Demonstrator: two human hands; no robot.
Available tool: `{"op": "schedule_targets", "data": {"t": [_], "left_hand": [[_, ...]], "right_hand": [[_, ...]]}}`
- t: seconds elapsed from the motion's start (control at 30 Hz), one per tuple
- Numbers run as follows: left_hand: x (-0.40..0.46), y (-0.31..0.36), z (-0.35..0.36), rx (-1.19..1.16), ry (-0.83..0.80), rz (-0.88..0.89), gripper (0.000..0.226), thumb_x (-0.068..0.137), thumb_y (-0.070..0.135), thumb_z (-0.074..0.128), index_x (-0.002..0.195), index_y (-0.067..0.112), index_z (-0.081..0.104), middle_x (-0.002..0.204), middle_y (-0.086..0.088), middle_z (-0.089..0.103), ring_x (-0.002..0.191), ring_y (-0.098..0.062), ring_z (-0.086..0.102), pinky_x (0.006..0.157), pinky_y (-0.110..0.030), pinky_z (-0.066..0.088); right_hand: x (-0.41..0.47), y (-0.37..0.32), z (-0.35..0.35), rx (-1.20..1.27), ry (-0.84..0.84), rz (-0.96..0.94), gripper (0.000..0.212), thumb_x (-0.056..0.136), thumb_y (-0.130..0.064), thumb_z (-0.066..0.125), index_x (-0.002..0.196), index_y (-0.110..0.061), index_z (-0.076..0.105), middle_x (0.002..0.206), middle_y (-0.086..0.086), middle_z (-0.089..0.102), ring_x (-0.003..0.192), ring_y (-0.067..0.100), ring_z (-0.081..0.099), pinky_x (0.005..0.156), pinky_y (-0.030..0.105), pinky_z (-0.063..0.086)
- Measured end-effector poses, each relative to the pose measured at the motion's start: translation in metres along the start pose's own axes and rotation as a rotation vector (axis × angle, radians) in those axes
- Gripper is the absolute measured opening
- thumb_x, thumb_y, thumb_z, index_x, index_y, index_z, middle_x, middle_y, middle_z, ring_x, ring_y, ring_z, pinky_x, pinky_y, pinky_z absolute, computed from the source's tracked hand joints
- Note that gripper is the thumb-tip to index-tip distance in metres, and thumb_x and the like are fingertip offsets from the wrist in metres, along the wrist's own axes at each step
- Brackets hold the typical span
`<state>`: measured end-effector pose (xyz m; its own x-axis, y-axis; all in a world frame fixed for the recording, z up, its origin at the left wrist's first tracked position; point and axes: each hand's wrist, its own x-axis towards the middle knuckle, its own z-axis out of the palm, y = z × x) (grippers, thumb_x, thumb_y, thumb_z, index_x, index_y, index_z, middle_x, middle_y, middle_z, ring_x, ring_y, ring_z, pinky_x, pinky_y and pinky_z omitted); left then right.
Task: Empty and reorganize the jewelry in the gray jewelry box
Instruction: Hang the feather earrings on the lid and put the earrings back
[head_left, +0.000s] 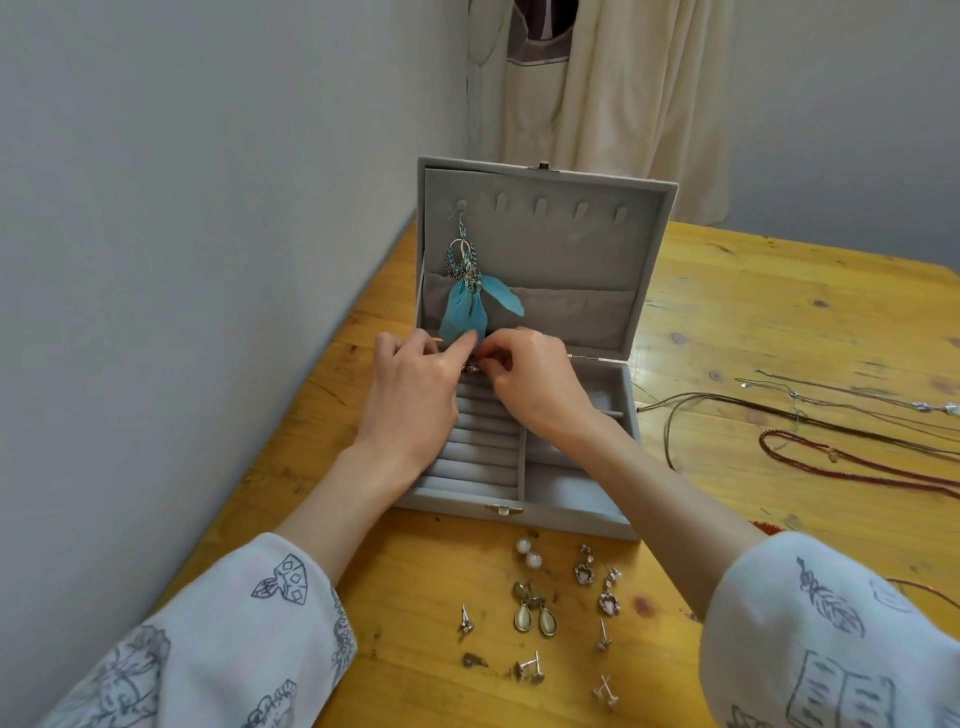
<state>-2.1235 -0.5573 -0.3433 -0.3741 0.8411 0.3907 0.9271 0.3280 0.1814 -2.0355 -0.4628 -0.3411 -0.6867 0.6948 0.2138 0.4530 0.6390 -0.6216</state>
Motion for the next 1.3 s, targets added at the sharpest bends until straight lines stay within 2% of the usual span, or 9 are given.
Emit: {"op": "schedule_targets", "data": {"t": [0.1, 0.2, 0.3, 0.43, 0.6, 0.77, 0.87, 1.17, 1.3], "left_hand": [[-0.01, 0.012, -0.011, 0.031, -0.099, -0.034, 0.06, 0.092, 0.002, 0.04, 0.145, 0.024, 0.023, 0.121, -0.012, 0.05, 0.088, -0.017, 0.024, 0.085, -0.03, 0.024], [-0.014, 0.016, -0.016, 0.053, -0.176, -0.005, 0.07, 0.089, 0.001, 0.04, 0.147, 0.026, 0.008, 0.14, -0.006, 0.037, 0.113, -0.022, 0.031, 0.093, -0.033, 0.023], [-0.016, 0.015, -0.018, 0.03, -0.183, 0.036, 0.075, 0.086, 0.0, 0.044, 0.147, 0.025, 0.008, 0.151, -0.001, 0.024, 0.123, -0.022, 0.031, 0.096, -0.034, 0.023], [-0.031, 0.023, -0.026, -0.104, -0.047, 0.069, 0.055, 0.087, 0.0, 0.046, 0.138, 0.021, 0.038, 0.135, 0.0, 0.047, 0.112, -0.017, 0.038, 0.088, -0.024, 0.025], [-0.071, 0.035, -0.031, -0.279, 0.035, 0.102, 0.03, 0.086, 0.005, 0.056, 0.113, 0.017, 0.06, 0.105, 0.001, 0.059, 0.104, -0.014, 0.045, 0.09, -0.025, 0.041], [-0.102, 0.042, -0.029, -0.249, -0.013, 0.177, 0.016, 0.081, 0.012, 0.066, 0.096, 0.017, 0.068, 0.088, 0.002, 0.059, 0.089, -0.016, 0.049, 0.076, -0.028, 0.046], [-0.108, 0.042, -0.028, -0.196, -0.045, 0.188, 0.017, 0.079, 0.015, 0.068, 0.096, 0.018, 0.069, 0.086, 0.001, 0.059, 0.087, -0.018, 0.05, 0.075, -0.03, 0.045], [-0.108, 0.046, -0.025, -0.085, -0.049, 0.233, 0.021, 0.071, 0.018, 0.077, 0.092, 0.02, 0.073, 0.079, 0.0, 0.056, 0.079, -0.02, 0.053, 0.064, -0.028, 0.041], [-0.109, 0.047, -0.024, -0.096, -0.07, 0.23, 0.017, 0.073, 0.02, 0.075, 0.089, 0.018, 0.072, 0.081, -0.001, 0.057, 0.082, -0.02, 0.052, 0.068, -0.026, 0.039]], "right_hand": [[-0.013, 0.001, -0.008, 0.067, 0.03, 0.011, 0.024, 0.09, -0.008, 0.053, 0.11, -0.01, 0.065, 0.106, 0.008, 0.065, 0.098, 0.02, 0.059, 0.09, 0.029, 0.046], [-0.034, 0.0, -0.019, 0.111, 0.071, 0.014, 0.024, 0.091, -0.008, 0.05, 0.111, -0.01, 0.064, 0.106, 0.006, 0.063, 0.096, 0.014, 0.056, 0.085, 0.022, 0.043], [-0.058, -0.004, -0.03, 0.149, 0.052, 0.003, 0.023, 0.092, -0.008, 0.05, 0.11, -0.01, 0.064, 0.105, 0.005, 0.064, 0.091, 0.01, 0.055, 0.083, 0.019, 0.044], [-0.094, -0.007, -0.045, 0.114, -0.014, -0.007, 0.021, 0.092, -0.014, 0.052, 0.11, -0.013, 0.064, 0.103, 0.0, 0.064, 0.088, 0.007, 0.054, 0.076, 0.011, 0.043], [-0.135, -0.006, -0.051, 0.01, -0.056, 0.015, 0.016, 0.091, -0.016, 0.054, 0.099, -0.013, 0.067, 0.096, 0.0, 0.067, 0.084, 0.009, 0.056, 0.079, 0.022, 0.047], [-0.153, -0.006, -0.041, -0.197, -0.075, 0.029, 0.019, 0.09, -0.026, 0.054, 0.102, -0.019, 0.066, 0.101, -0.002, 0.063, 0.1, 0.017, 0.053, 0.089, 0.031, 0.037], [-0.154, -0.011, -0.035, -0.278, -0.082, 0.023, 0.021, 0.091, -0.031, 0.052, 0.106, -0.024, 0.065, 0.105, -0.004, 0.062, 0.106, 0.017, 0.049, 0.089, 0.031, 0.028], [-0.154, -0.014, -0.028, -0.349, -0.075, 0.013, 0.023, 0.092, -0.031, 0.049, 0.106, -0.026, 0.067, 0.106, -0.003, 0.065, 0.106, 0.019, 0.047, 0.091, 0.033, 0.028], [-0.154, -0.012, -0.029, -0.34, -0.08, -0.003, 0.023, 0.093, -0.027, 0.047, 0.106, -0.025, 0.066, 0.108, -0.003, 0.064, 0.107, 0.019, 0.047, 0.091, 0.033, 0.029]]}}
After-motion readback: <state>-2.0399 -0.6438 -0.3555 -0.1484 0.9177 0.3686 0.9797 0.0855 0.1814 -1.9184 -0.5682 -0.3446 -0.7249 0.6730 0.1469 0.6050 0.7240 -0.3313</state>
